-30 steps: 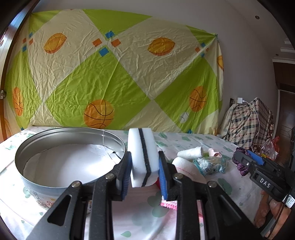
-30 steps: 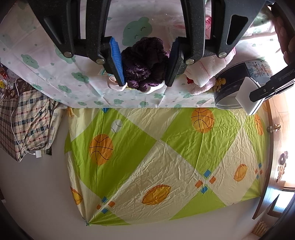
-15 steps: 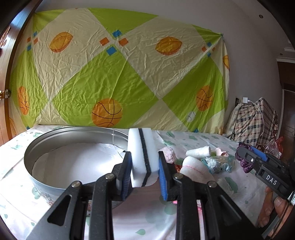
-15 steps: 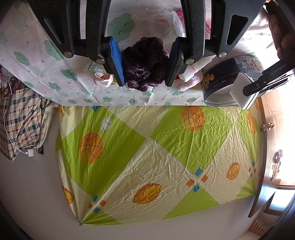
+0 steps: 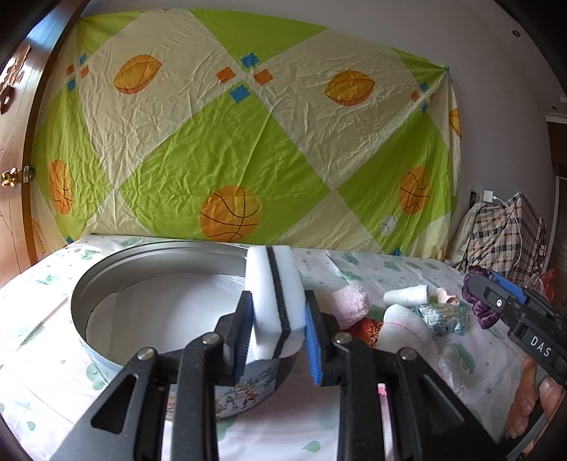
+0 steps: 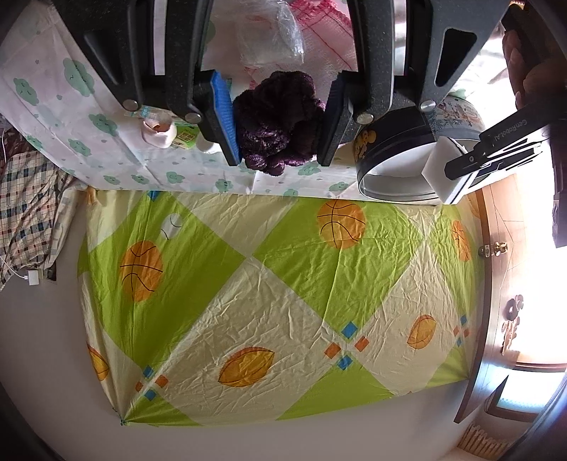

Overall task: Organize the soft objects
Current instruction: 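Lift sponge with left gripper toward the tin while right gripper carries scrunchie, then lower sponge into tin and open left gripper while right gripper drops scrunchie in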

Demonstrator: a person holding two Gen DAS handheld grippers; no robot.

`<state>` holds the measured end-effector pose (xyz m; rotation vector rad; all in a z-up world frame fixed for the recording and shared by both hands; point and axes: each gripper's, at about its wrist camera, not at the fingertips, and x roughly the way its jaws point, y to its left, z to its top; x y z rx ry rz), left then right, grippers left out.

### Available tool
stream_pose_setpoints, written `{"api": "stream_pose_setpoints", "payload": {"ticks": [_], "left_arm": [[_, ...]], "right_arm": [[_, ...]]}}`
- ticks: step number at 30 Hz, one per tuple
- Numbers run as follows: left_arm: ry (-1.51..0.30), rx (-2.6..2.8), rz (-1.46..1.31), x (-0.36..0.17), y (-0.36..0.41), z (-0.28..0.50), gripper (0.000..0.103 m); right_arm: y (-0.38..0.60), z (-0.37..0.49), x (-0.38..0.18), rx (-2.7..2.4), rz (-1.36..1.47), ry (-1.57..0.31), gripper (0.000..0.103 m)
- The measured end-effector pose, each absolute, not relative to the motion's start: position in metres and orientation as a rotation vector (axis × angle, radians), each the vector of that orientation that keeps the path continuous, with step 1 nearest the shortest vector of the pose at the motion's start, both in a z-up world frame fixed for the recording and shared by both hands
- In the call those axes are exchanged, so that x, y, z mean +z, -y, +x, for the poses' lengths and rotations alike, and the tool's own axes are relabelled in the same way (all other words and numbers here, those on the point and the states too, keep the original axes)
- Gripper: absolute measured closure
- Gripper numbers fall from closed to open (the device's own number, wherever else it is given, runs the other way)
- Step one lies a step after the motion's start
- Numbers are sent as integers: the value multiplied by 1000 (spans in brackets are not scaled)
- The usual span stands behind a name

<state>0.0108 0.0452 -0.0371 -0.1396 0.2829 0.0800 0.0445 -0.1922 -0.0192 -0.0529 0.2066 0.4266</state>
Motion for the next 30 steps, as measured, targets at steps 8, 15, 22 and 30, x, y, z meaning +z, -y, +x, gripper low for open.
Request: {"api": "stream_pose_setpoints", "payload": {"ticks": [8, 15, 22, 30], "left_arm": [[-288, 109, -148, -31, -59, 9, 77], [-276, 118, -147, -22, -68, 8, 77], [-289, 137, -140, -20, -78, 15, 77], [-300, 166, -135, -19, -92, 19, 77]], "right_arm": [[169, 45, -9, 482, -67, -203, 57], [145, 46, 1, 529, -96, -189, 57], [118, 51, 7, 566, -128, -190, 57], [95, 60, 12, 603, -137, -199, 57]]}}
